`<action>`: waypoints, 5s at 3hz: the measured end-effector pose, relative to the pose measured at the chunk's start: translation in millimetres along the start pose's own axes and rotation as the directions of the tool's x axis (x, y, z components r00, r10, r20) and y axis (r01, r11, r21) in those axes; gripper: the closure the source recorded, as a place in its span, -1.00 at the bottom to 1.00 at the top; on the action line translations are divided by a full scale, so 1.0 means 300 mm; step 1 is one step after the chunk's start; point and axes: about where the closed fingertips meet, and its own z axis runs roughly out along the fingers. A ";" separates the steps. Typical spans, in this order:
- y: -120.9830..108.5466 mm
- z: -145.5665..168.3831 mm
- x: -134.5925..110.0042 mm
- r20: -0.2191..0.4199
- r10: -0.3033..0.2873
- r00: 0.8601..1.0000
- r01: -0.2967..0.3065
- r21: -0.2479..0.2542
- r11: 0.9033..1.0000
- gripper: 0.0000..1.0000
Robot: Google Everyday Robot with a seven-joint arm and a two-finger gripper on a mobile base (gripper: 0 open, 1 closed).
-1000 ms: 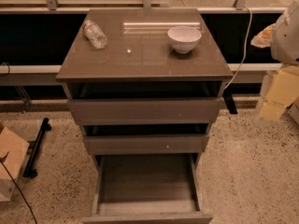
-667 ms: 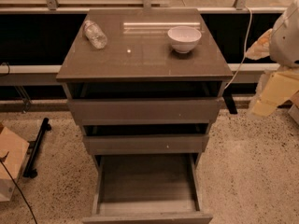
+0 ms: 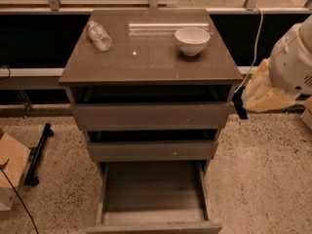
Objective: Close bottom drawer
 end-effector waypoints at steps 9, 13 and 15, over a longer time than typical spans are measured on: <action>0.302 0.949 0.367 0.118 0.154 0.981 -0.146 -0.074 0.986 1.00; 0.385 1.275 0.460 0.117 0.246 0.962 -0.223 -0.183 0.958 1.00; 0.459 1.420 0.520 0.090 0.294 0.952 -0.273 -0.195 0.942 1.00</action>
Offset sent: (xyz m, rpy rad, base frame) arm 0.0220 -0.0274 -0.1574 0.1555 0.0023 0.0247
